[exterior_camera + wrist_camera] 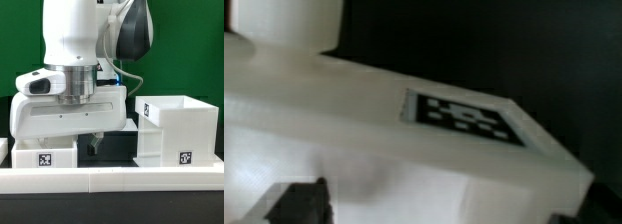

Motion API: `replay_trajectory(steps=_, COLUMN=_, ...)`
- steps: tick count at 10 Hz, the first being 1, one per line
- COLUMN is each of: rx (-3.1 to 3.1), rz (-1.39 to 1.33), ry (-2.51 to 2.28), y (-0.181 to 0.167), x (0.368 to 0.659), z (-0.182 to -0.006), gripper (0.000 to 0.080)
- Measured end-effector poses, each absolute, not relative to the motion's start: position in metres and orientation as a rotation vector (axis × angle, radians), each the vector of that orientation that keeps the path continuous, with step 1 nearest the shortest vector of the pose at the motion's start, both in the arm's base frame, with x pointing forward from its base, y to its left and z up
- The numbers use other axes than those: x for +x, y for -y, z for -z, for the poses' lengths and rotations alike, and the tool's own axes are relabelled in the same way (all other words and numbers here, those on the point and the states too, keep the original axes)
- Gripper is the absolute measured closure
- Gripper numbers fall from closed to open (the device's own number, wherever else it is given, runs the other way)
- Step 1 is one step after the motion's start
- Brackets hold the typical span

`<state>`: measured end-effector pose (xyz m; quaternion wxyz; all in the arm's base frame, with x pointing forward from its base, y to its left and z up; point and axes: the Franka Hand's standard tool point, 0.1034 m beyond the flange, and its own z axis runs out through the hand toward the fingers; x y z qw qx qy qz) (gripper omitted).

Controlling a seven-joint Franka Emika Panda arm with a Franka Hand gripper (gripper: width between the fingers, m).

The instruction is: Assemble drawer

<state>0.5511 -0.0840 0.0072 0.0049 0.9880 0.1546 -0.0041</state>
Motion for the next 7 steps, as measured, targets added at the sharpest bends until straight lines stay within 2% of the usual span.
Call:
replay_trajectory(steps=2, rx=3.095, rz=0.016, ry=-0.481, y=0.0854, x=0.5501, z=-0.0065, gripper=0.0418)
replay_trajectory(steps=3, rx=3.095, rz=0.016, ry=-0.478, y=0.0866, x=0.5497, z=-0.0064, gripper=0.0418)
replay_trajectory(steps=4, rx=3.096, rz=0.018, ry=-0.477, y=0.0867, x=0.5492, z=-0.0061, gripper=0.0554)
replay_trajectory(steps=5, rx=3.096, rz=0.018, ry=-0.477, y=0.0867, x=0.5493, z=-0.0061, gripper=0.0726)
replay_trajectory(steps=6, rx=3.096, rz=0.017, ry=-0.477, y=0.0867, x=0.5494, z=-0.0062, gripper=0.0726)
replay_trajectory(steps=7, rx=3.096, rz=0.017, ry=-0.477, y=0.0867, x=0.5494, z=-0.0062, gripper=0.0758)
